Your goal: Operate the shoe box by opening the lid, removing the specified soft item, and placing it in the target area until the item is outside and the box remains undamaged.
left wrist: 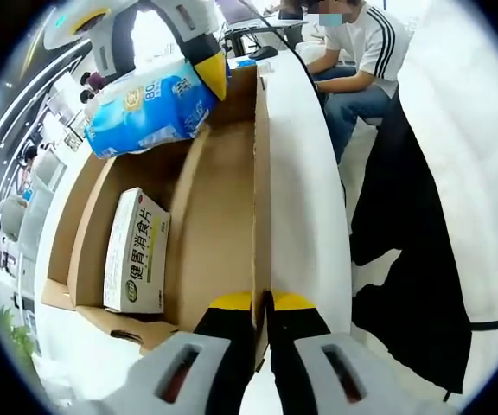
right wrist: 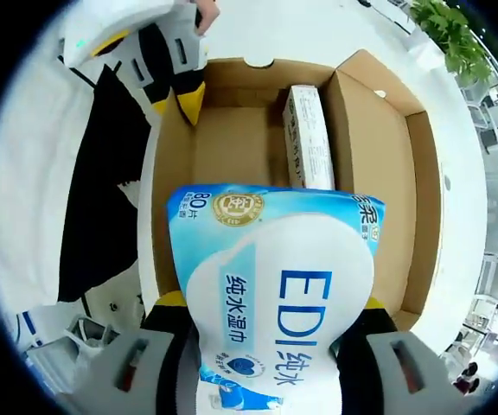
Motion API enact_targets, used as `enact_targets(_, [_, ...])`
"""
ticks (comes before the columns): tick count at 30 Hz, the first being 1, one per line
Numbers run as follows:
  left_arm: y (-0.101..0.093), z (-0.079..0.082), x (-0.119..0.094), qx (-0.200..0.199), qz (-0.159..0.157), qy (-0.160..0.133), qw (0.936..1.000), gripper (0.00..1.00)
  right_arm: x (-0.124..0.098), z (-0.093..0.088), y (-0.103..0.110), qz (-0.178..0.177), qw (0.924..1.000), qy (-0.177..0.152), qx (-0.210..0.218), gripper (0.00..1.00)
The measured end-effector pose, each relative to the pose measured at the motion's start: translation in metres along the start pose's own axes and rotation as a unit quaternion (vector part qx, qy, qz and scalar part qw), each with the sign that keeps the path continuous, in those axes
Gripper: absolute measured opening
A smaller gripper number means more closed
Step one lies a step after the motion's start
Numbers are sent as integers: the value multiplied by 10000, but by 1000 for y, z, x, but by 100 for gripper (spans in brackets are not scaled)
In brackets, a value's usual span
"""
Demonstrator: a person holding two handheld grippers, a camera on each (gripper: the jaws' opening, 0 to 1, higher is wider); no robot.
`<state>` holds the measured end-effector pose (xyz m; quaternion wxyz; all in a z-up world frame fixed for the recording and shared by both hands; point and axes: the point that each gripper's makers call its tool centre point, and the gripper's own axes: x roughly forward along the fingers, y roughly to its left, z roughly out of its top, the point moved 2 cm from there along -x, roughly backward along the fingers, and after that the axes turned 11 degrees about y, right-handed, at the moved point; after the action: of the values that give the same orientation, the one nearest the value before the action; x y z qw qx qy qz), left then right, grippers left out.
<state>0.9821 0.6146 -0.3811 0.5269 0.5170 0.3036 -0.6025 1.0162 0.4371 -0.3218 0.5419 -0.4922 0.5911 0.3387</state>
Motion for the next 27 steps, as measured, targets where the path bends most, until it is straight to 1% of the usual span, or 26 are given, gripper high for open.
enact_targets(1, [0, 0, 0, -7, -8, -4, 10000, 4, -2, -2, 1, 85, 10000, -13, -2, 62])
enact_targets(3, [0, 0, 0, 0, -6, -15, 10000, 4, -6, -5, 4, 146, 9999, -24, -52, 62])
enact_targets(4, [0, 0, 0, 3, 3, -18, 10000, 4, -7, -6, 6, 146, 9997, -36, -176, 62])
enact_targets(7, [0, 0, 0, 6, -5, -17, 10000, 4, -9, -10, 6, 128, 9998, -30, -171, 62])
enact_targets(8, [0, 0, 0, 2, -10, -19, 10000, 4, -7, -12, 4, 149, 9998, -60, -139, 62])
enact_targets(10, [0, 0, 0, 1, -12, -28, 10000, 4, -12, -13, 5, 158, 9997, -158, -92, 62])
enact_targets(12, [0, 1, -1, 10, 2, -38, 10000, 4, -16, -14, 8, 188, 9997, -107, -106, 62])
enact_targets(13, [0, 1, -1, 9, 4, -44, 10000, 4, -16, -16, 9, 156, 9997, -81, -183, 62])
enact_targets(17, [0, 1, -1, 6, 3, -48, 10000, 4, -12, -20, 8, 95, 9993, 73, -341, 62])
enact_targets(21, [0, 1, -1, 4, 11, -52, 10000, 4, -15, -31, 6, 109, 9994, 78, -310, 62])
enact_targets(25, [0, 1, -1, 9, 17, -58, 10000, 4, -18, -48, 5, 87, 9995, 167, -257, 62])
enact_targets(27, [0, 1, -1, 13, 17, -58, 10000, 4, -17, -56, 5, 5, 9994, 216, -281, 62])
